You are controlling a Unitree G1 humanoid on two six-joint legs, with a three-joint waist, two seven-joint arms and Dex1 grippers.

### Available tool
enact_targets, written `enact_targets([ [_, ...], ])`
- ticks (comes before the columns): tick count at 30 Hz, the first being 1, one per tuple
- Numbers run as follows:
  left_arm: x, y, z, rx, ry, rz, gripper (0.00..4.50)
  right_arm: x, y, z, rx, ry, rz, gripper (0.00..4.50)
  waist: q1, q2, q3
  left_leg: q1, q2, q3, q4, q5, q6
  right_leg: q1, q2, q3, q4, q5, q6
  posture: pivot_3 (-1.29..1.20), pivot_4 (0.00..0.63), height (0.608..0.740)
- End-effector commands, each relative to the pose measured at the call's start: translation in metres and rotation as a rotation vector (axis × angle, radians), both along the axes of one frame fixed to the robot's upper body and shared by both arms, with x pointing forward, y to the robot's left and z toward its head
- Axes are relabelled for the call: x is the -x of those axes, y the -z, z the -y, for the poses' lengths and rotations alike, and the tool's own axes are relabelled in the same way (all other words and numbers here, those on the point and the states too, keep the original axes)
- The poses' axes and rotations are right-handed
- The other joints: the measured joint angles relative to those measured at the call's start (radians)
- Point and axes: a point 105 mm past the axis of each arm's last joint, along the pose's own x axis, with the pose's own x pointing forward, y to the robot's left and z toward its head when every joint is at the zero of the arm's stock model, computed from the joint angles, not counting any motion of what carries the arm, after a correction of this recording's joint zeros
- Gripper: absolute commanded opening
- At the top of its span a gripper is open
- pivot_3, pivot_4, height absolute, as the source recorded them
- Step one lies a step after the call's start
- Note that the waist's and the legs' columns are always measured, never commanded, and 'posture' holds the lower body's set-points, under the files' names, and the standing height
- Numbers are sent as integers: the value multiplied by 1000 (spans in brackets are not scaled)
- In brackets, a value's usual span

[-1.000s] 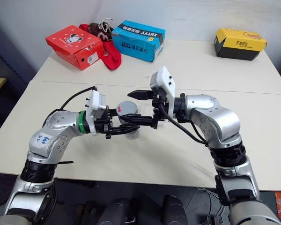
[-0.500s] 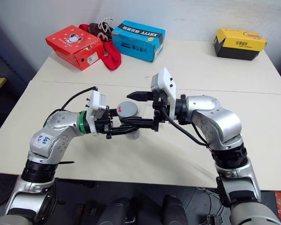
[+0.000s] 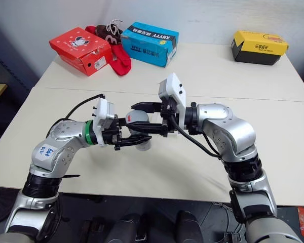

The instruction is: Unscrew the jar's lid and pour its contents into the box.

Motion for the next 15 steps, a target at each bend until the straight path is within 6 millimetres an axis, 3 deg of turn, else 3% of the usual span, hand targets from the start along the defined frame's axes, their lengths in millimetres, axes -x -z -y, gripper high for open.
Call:
enact_targets([
  [1,6,-10,2,8,22,55,2383,5,-12,-3,-64,-33,7,2488,0,0,0,0,0,0,0,0,0,0,0,0,0,0,0,0,150,740],
  [3,6,-10,2,8,24,56,2383,8,-16,1,-133,-64,-53,2488,0,0,0,0,0,0,0,0,0,0,0,0,0,0,0,0,150,740],
  [9,6,-12,-1,8,26,68,2383,13,-53,30,-440,-103,-252,2488,1,1,0,0,0,-1,0,0,0,0,0,0,1,0,0,0,150,740],
  [12,5,-15,-6,20,20,83,2383,-10,-51,64,-484,128,-189,2488,2,1,0,0,0,-1,0,0,0,0,0,0,0,0,0,0,150,740],
  [15,5,-20,-14,41,12,92,2383,-36,-23,112,-397,437,-36,2488,5,1,0,0,-1,0,-1,0,0,0,0,0,-1,0,0,0,150,740],
])
